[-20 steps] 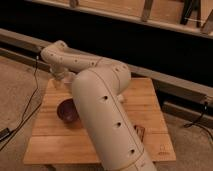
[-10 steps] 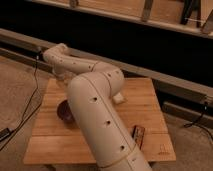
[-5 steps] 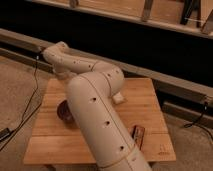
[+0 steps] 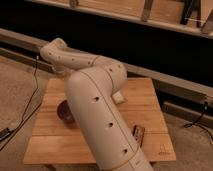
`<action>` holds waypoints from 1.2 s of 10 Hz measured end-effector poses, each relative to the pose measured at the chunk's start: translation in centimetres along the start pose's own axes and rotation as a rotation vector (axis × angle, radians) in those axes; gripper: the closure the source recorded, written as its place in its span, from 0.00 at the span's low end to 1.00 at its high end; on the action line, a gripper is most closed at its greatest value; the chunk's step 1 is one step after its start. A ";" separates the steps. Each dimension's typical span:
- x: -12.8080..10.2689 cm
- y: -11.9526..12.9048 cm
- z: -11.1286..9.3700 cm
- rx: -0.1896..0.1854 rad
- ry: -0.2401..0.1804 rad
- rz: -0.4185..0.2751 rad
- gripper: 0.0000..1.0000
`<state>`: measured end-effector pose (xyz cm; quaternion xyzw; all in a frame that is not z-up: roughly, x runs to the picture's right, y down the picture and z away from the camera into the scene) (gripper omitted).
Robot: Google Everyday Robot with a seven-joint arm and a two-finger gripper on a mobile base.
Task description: Place the ceramic cup in the ceramic bowl
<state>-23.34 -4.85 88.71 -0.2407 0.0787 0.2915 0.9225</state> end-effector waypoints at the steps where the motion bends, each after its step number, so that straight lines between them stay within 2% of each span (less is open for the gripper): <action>1: 0.3 0.2 -0.9 0.022 -0.001 -0.004 1.00; 4: 1.9 1.6 -3.0 0.083 -0.004 -0.034 1.00; 6: 3.2 3.2 -4.1 0.109 -0.007 -0.062 1.00; 8: 4.4 5.1 -5.1 0.121 -0.016 -0.089 1.00; 12: 6.5 8.7 -6.8 0.118 -0.037 -0.146 1.00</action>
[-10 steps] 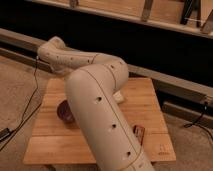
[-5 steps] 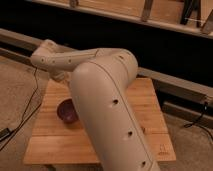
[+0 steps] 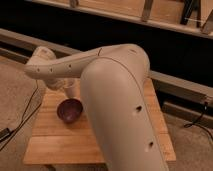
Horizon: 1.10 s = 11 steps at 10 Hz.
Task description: Place the ceramic cup in the ceramic bowl
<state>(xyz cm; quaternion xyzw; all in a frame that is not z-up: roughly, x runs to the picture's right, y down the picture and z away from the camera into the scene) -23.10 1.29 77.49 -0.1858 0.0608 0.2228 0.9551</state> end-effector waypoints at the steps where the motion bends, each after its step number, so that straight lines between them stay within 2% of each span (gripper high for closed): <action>1: 0.3 0.8 -0.4 -0.003 -0.005 -0.011 1.00; 4: 1.7 3.2 -0.8 -0.007 -0.003 -0.043 1.00; 9: 3.6 7.1 1.4 0.004 0.054 -0.108 1.00; 11: 3.8 8.0 2.5 -0.006 0.066 -0.112 1.00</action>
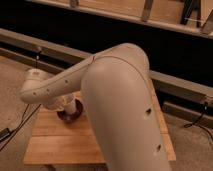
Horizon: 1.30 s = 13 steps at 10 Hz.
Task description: Place the ceramic cup in the ceramic bowl
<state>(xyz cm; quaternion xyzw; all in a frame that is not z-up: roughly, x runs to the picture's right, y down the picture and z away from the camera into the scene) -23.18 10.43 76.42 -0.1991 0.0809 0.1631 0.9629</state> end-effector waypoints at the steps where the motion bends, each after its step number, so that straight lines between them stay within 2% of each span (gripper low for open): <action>1: -0.2 0.5 0.7 -0.020 -0.003 0.006 1.00; 2: -0.3 0.6 0.9 -0.027 -0.006 0.009 1.00; 3: -0.6 1.0 2.0 -0.062 -0.018 0.027 1.00; 4: -0.6 0.9 2.5 -0.069 -0.024 0.034 1.00; 6: -0.6 0.6 2.9 -0.066 -0.028 0.038 0.89; 10: -0.2 0.2 3.4 -0.053 -0.013 0.029 0.46; 12: 0.1 0.1 3.5 -0.051 0.000 0.029 0.27; 13: 0.2 0.1 3.6 -0.052 0.008 0.030 0.22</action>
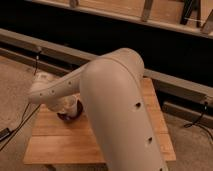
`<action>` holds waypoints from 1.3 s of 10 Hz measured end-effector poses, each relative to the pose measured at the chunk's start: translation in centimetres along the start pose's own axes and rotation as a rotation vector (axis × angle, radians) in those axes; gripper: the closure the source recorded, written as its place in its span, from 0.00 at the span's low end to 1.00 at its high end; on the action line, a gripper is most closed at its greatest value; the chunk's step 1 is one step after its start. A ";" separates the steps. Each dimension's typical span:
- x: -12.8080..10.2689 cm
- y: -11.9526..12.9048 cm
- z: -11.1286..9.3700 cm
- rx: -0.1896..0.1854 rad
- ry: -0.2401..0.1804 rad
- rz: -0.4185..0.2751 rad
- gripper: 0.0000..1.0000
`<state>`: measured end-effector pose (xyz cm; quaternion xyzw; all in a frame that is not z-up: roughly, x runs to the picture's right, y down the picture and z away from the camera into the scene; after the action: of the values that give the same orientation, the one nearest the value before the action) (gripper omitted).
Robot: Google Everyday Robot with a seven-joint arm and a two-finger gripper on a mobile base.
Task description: Place the ceramic cup in the ceramic bowl
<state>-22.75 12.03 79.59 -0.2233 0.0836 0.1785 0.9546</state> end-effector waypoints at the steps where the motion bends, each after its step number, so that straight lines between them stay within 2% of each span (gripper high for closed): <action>1: 0.1 0.0 0.1 -0.001 0.010 0.000 0.20; 5: 0.1 0.0 0.4 -0.005 0.027 0.001 0.20; 8: -0.3 -0.4 -0.1 -0.010 0.019 0.016 0.20; 10: -0.5 -0.6 -0.9 -0.038 0.004 0.037 0.20; 13: -0.4 -1.0 -2.6 -0.127 -0.013 0.069 0.20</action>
<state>-22.93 9.91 77.81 -0.2794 0.0734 0.2178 0.9323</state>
